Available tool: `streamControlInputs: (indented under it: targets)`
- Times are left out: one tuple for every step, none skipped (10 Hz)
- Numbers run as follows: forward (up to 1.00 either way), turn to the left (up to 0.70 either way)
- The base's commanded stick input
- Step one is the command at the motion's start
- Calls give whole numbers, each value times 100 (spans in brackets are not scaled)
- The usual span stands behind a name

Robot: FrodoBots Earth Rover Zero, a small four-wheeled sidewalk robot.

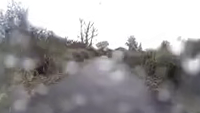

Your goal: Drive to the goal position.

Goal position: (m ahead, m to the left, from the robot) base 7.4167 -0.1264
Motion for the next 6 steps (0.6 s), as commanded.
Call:
streamControlInputs:
  targets:
    - [100, 0]
    - [100, 0]
    - [100, 0]
    - [100, 0]
    - [100, 0]
    - [100, 0]
